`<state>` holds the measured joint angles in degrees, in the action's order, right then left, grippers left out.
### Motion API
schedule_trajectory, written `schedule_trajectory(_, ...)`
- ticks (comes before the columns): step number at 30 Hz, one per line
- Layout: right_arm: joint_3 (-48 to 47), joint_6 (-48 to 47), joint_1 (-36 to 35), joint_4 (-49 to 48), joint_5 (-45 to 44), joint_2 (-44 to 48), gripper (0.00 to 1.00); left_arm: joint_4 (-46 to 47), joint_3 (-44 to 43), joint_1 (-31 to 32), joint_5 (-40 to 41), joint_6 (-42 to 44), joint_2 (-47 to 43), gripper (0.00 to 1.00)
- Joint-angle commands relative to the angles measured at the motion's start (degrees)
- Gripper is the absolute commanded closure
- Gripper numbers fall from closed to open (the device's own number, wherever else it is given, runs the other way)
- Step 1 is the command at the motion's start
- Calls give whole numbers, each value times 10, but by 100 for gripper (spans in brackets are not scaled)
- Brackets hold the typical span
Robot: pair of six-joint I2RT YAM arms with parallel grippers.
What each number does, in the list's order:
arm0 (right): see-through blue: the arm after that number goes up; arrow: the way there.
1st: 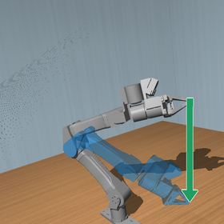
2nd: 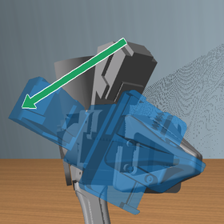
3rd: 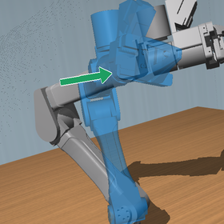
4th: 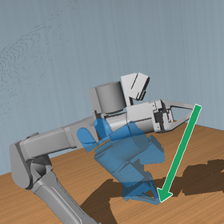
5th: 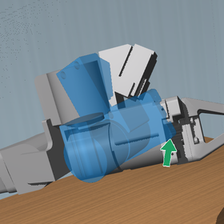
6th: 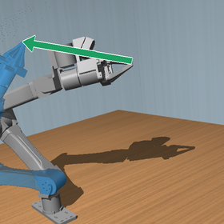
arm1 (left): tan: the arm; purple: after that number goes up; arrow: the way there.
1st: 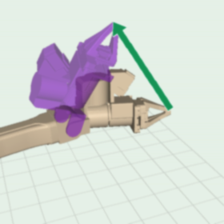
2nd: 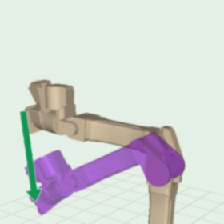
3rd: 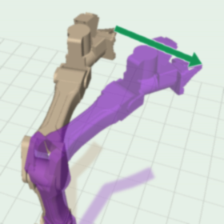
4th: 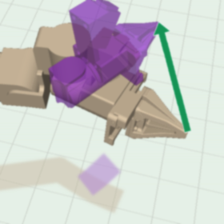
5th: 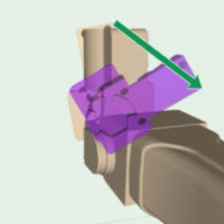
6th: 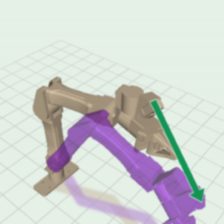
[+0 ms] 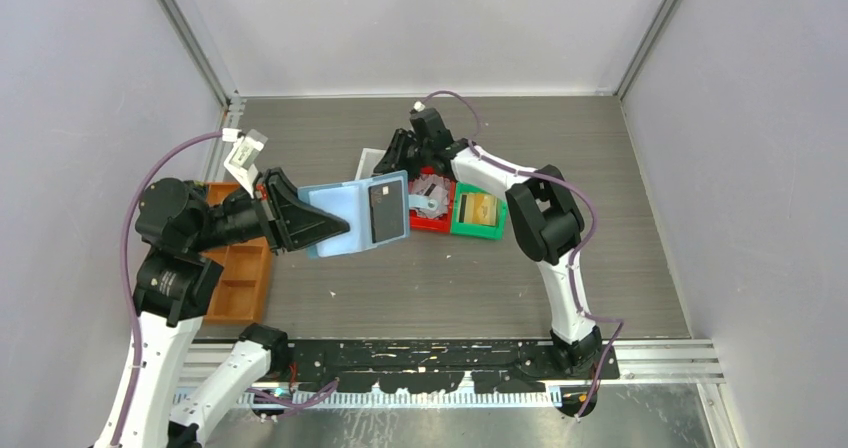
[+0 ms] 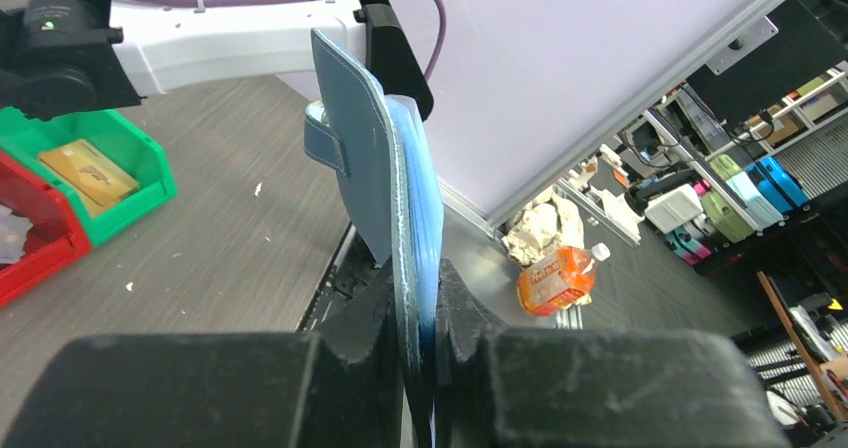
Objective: Take the credit cards out of the card holder
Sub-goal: Place the credit card in the storage box, then remove the credit card from the card holder.
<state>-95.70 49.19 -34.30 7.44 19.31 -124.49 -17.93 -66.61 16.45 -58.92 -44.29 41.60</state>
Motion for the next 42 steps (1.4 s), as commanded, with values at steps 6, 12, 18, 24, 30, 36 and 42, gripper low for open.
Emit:
schedule_trajectory(6, -6, -77, -1, 61, -59, 128, 47, 38, 0, 2, 23, 11, -12, 100)
schedule_trajectory(12, 77, -101, 2, 64, -75, 286, 32, 44, 0, 1, 25, 13, -15, 100)
schedule_trajectory(18, 305, -31, 22, -80, -16, 494, 13, 64, -1, 2, 56, 12, -12, 100)
schedule_trajectory(24, 520, 72, 21, -263, 15, 673, 11, 65, 0, 2, 188, 30, -19, 100)
schedule_trajectory(30, 608, 164, -35, -501, -14, 718, 7, 69, 1, 2, 204, 16, -8, 100)
schedule_trajectory(36, 566, 185, -133, -698, -44, 617, 6, 59, -9, 2, 192, 12, -10, 100)
schedule_trajectory(42, 494, 190, -194, -755, -69, 524, 5, 55, -9, 2, 197, 1, -14, 100)
